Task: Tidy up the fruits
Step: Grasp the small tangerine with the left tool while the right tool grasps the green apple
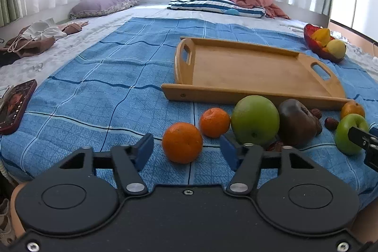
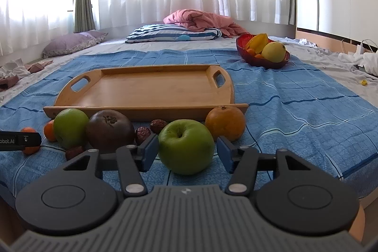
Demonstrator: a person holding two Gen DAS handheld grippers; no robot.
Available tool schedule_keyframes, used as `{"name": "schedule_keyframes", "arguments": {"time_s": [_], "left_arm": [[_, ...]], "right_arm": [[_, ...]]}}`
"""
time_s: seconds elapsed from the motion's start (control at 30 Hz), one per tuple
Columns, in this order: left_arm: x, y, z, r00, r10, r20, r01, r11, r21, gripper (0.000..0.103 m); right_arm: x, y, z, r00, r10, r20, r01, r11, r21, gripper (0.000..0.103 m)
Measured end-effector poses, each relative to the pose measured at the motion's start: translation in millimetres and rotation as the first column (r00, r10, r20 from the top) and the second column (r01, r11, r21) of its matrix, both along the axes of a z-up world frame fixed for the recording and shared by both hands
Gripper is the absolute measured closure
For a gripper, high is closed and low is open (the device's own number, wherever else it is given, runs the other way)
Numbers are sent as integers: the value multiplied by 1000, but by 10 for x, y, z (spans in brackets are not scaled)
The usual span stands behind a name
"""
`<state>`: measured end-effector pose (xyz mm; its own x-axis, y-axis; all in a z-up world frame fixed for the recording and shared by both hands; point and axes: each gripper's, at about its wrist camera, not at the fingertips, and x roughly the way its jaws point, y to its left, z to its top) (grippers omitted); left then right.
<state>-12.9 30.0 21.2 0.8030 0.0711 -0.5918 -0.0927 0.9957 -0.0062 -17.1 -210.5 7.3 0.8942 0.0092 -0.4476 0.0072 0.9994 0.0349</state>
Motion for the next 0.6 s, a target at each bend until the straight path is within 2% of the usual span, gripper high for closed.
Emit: {"name": "schedule_keyframes", "arguments": {"time_s": [0.1,0.43,0.6], "left_arm": [[14,4,-14,1000,1,-5,-1,1000,3,57],[91,33,-84,1000,2,-24,-2,1000,-4,58],[124,40,-148,999,9,-37,-9,1000,-8,59]], "right_arm": [[4,24,-7,1000,2,-3,-2,1000,-6,43],[16,64,-16,1000,5,-4,-5,1000,-27,43],[30,90,-33,1000,-2,-7,1,999,-44,35]]}}
